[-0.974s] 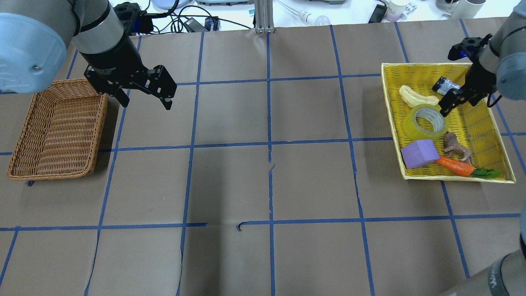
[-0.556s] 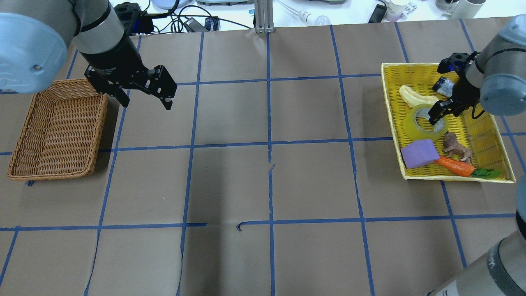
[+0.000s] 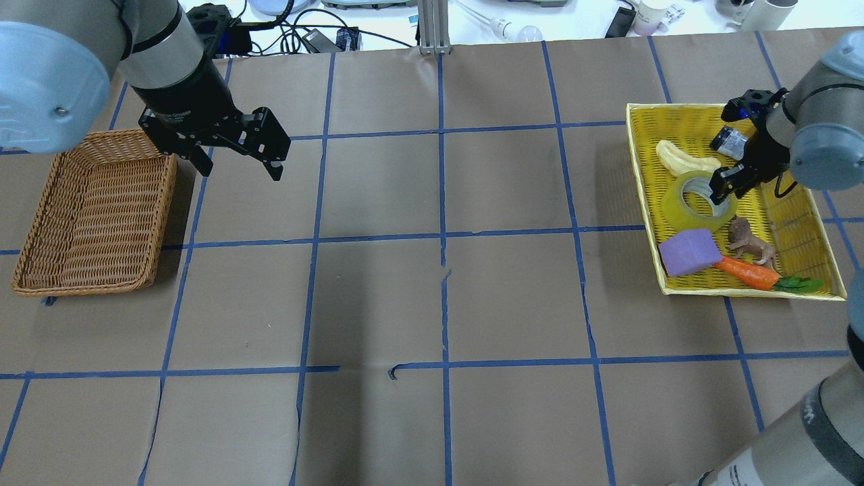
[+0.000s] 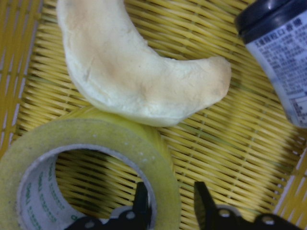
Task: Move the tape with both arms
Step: 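Lower the right gripper into the yellow basket over the tape roll, then grasp the clear tape roll with the right gripper and lift it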
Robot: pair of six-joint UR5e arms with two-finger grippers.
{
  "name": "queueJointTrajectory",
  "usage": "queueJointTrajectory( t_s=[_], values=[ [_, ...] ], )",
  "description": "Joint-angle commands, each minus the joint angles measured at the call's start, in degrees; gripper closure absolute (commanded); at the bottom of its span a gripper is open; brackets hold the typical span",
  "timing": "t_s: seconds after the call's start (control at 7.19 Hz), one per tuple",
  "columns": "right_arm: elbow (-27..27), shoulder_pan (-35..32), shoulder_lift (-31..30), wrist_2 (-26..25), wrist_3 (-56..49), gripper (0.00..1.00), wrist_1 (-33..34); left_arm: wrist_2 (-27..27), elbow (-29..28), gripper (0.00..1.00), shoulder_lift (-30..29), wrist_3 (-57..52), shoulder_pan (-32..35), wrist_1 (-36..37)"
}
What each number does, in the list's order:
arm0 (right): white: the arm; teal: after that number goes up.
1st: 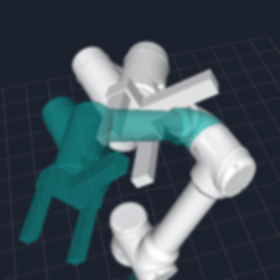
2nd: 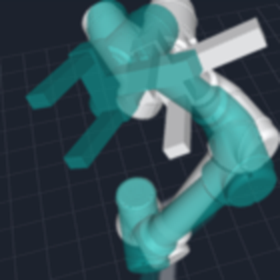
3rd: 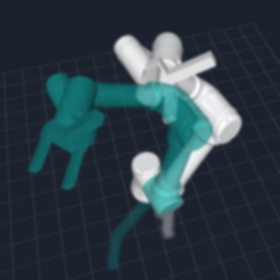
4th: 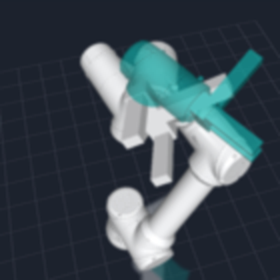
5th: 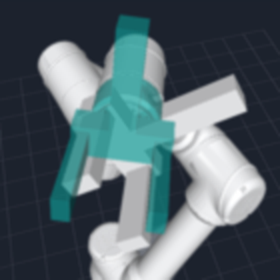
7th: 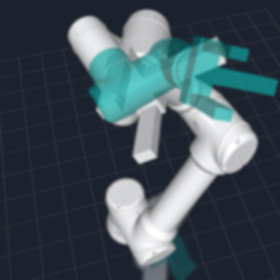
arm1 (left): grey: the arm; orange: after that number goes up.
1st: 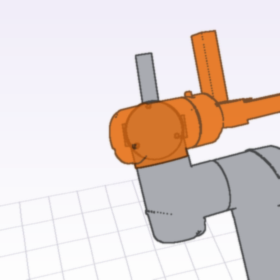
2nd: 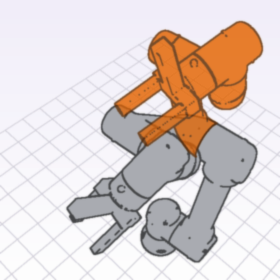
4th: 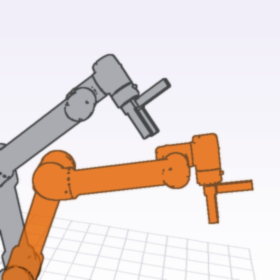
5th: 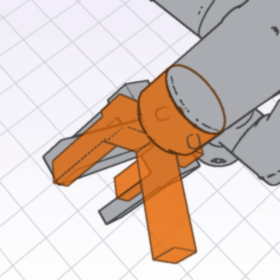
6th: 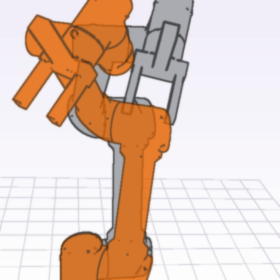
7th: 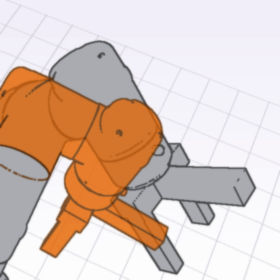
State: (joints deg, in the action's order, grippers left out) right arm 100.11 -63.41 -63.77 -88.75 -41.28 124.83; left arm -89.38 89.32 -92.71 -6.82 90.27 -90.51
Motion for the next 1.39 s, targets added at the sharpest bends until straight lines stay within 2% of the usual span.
queueJointTrajectory(
  t_s=[0.0, 0.28, 0.56, 0.97, 1.25],
  values=[
    [-0.09, 0.04, -0.12, 0.07, 1.29, 1.00, -0.11, 0.00, 0.15, 0.00, 0.07, -0.04, -0.01, 0.07],
    [-1.83, -0.30, -1.70, 0.16, 3.04, 1.00, -1.51, 0.00, 0.15, 0.00, 0.07, 0.05, -0.01, 0.07],
    [-7.09, -2.92, -5.21, 0.51, 7.14, 1.00, -9.38, 0.00, 0.15, 0.00, 0.07, -0.04, -0.01, 0.07],
    [-13.70, -15.03, -6.28, -0.02, 21.81, 1.00, -17.50, -0.09, 0.15, 0.00, 0.07, -0.04, -0.01, -0.02],
    [-14.24, -25.57, -5.15, 0.42, 37.25, 1.00, -16.73, -0.09, 0.15, 0.00, 0.07, 0.05, -0.01, 0.07]
  ],
)
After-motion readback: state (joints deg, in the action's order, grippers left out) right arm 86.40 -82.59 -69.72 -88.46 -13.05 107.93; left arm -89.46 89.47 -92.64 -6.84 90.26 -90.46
